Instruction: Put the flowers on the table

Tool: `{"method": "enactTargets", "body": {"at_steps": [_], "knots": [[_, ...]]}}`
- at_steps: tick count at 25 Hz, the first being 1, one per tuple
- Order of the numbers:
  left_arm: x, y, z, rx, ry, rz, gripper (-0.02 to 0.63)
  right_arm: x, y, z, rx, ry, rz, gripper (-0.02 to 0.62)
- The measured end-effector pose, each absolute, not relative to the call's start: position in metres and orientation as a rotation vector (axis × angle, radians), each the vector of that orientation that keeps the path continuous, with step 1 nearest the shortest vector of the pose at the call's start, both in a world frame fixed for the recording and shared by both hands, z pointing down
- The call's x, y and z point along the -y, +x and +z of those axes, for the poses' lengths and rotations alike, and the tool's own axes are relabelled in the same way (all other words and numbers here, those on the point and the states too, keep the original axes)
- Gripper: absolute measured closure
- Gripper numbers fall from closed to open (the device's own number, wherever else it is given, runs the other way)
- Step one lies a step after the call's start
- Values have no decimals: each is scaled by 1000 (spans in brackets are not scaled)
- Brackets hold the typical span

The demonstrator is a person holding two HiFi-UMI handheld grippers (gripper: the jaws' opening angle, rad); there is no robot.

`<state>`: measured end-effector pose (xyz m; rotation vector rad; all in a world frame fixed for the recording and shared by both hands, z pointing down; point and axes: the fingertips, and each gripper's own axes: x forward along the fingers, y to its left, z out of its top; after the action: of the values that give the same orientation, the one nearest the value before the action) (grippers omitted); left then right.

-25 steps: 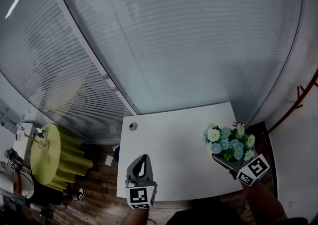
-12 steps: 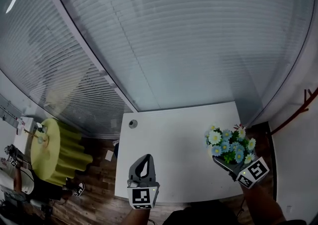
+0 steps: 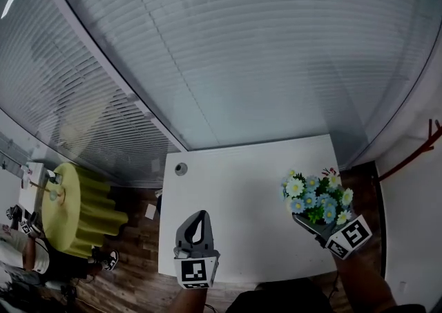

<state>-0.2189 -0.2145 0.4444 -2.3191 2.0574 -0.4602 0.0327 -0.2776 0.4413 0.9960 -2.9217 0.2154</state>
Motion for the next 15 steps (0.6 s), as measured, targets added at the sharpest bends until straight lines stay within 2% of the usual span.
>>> {"method": "enactTargets", "body": {"at_steps": [15], "knots": [[252,-237,500,-2113,-2375,-393,601,309,-5,521,2855,959,320,75]]}}
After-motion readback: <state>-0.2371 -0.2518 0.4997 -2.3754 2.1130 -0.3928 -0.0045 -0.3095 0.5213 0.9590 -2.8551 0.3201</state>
